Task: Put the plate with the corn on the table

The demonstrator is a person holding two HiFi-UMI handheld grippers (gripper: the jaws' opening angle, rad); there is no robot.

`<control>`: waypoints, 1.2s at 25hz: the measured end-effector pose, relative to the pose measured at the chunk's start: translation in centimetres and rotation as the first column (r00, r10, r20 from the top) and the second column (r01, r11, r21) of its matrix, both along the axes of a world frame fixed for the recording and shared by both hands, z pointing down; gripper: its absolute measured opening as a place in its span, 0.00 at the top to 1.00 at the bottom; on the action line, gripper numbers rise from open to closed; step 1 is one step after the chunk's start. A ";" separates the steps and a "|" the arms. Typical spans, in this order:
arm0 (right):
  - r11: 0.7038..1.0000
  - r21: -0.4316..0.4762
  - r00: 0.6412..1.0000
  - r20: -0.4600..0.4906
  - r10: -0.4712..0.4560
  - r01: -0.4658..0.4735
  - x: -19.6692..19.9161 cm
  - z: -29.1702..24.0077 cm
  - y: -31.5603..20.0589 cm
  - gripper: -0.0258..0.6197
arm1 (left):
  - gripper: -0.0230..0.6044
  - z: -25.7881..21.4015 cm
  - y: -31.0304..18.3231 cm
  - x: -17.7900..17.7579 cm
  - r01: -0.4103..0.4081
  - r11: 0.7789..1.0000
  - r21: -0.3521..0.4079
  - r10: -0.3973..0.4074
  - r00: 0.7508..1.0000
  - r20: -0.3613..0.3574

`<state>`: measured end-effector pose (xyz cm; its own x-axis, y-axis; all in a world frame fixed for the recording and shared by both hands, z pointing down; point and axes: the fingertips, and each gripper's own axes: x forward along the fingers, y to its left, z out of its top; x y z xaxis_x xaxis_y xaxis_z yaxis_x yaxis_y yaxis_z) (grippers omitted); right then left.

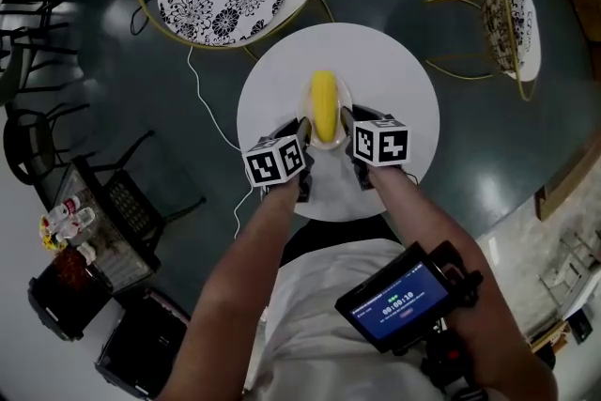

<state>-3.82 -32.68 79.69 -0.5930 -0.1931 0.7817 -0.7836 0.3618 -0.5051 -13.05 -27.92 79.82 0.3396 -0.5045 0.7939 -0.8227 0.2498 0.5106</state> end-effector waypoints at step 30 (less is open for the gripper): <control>0.981 0.120 0.983 0.118 0.137 -0.151 5.1 -5.5 3.1 0.95 | 0.95 -6.8 7.1 -3.0 0.034 0.985 0.171 -0.042 0.998 0.044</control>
